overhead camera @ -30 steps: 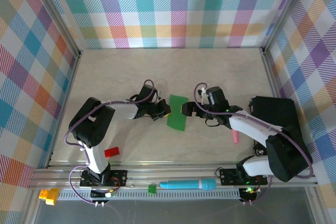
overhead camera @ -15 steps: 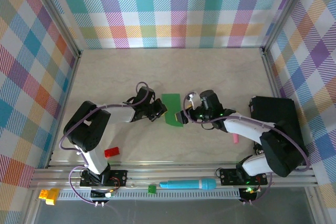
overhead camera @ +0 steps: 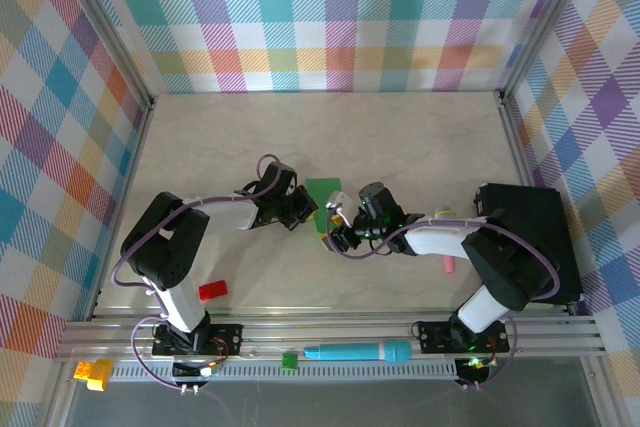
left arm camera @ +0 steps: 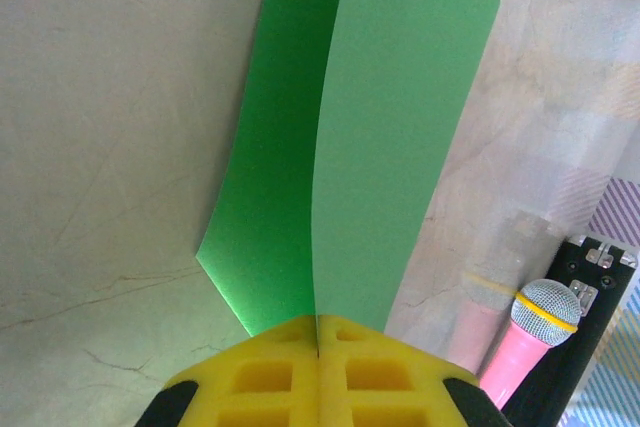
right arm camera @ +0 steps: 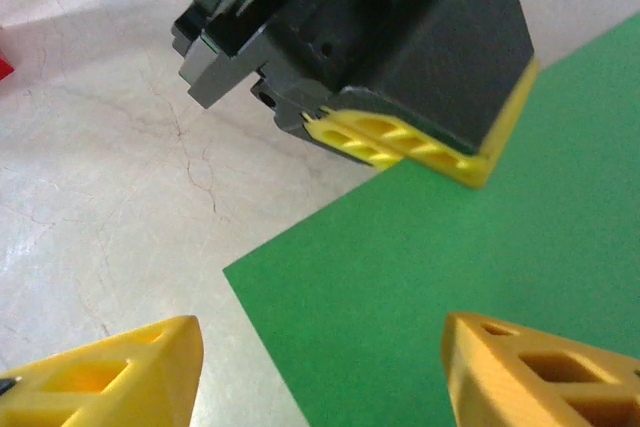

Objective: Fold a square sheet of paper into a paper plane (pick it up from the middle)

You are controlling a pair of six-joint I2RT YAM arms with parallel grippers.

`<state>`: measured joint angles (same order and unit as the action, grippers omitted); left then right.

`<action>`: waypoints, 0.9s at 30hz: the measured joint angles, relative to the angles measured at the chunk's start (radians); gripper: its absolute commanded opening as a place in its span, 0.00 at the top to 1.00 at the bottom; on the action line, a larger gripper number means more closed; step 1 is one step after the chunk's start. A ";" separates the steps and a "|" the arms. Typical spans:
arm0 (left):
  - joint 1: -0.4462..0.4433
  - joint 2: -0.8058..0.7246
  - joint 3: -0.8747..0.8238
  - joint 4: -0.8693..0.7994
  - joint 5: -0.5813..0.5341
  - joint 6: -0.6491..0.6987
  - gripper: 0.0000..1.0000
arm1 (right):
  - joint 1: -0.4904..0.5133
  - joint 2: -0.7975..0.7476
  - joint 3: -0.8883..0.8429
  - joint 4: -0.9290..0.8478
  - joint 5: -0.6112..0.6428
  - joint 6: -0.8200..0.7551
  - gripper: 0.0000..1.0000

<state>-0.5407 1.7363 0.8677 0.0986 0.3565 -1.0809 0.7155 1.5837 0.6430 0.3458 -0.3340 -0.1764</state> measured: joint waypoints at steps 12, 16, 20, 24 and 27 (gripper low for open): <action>0.000 0.007 0.014 -0.019 0.001 -0.004 1.00 | 0.019 0.065 -0.007 0.116 0.051 -0.094 0.42; 0.000 0.008 0.014 -0.021 0.001 -0.004 1.00 | 0.019 0.058 -0.030 0.149 0.087 -0.101 0.52; 0.000 0.010 0.014 -0.021 0.001 -0.004 1.00 | 0.019 0.037 -0.055 0.160 0.113 -0.101 0.57; 0.000 0.012 0.014 -0.019 0.002 -0.004 1.00 | 0.019 0.021 -0.068 0.179 0.126 -0.102 0.58; 0.000 0.017 0.014 -0.019 0.002 -0.004 1.00 | 0.019 0.020 -0.068 0.183 0.121 -0.101 0.59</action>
<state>-0.5407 1.7531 0.8822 0.0799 0.3584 -1.0847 0.7349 1.6039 0.5755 0.5293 -0.2127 -0.2775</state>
